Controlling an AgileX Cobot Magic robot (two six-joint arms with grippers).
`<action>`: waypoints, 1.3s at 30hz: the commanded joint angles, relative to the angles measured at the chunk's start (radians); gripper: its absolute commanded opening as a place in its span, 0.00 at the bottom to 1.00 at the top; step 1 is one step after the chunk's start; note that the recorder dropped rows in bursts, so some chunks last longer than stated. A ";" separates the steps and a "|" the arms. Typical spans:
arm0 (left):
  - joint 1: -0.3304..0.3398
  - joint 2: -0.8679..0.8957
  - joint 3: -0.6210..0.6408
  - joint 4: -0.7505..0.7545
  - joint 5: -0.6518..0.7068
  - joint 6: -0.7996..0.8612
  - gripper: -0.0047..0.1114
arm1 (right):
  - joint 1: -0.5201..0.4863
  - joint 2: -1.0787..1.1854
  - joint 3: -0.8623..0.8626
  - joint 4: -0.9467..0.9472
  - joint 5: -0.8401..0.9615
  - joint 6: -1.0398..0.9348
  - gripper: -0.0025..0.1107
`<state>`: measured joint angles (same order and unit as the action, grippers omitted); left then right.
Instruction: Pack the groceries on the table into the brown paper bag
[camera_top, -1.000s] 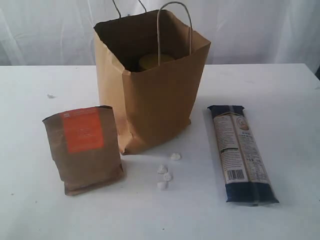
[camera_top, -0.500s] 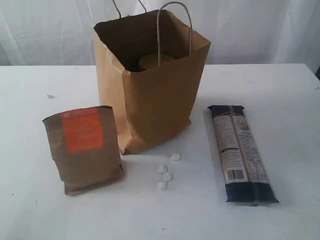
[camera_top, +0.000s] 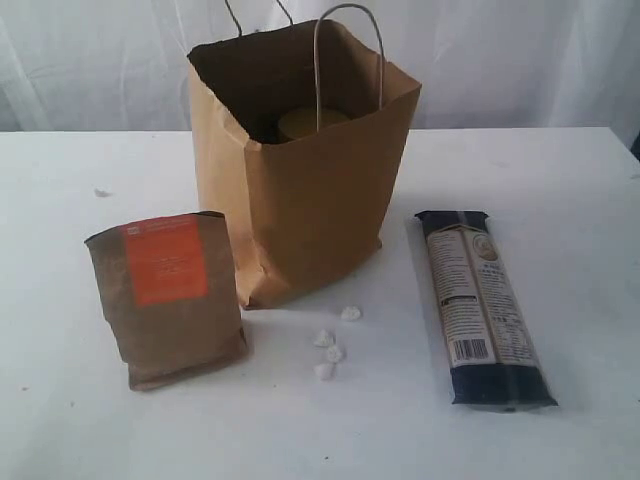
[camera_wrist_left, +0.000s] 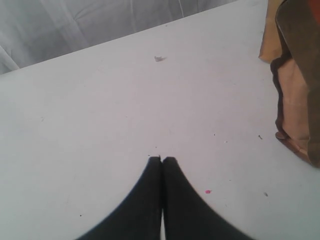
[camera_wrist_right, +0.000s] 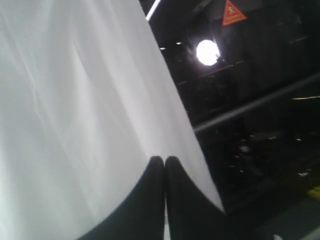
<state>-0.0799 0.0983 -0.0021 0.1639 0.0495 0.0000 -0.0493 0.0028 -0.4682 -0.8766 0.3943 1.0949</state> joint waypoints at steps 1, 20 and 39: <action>-0.004 -0.005 0.002 0.001 -0.006 0.000 0.04 | -0.108 -0.003 0.074 0.015 -0.034 -0.147 0.02; -0.004 -0.005 0.002 0.001 -0.006 0.000 0.04 | -0.116 -0.003 0.341 0.781 -0.927 -0.664 0.02; -0.004 -0.005 0.002 0.001 -0.006 0.000 0.04 | 0.043 -0.003 0.468 0.705 -0.074 -0.708 0.02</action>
<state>-0.0799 0.0983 -0.0021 0.1639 0.0495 0.0000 -0.0111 0.0027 -0.0023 -0.2178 0.3328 0.3962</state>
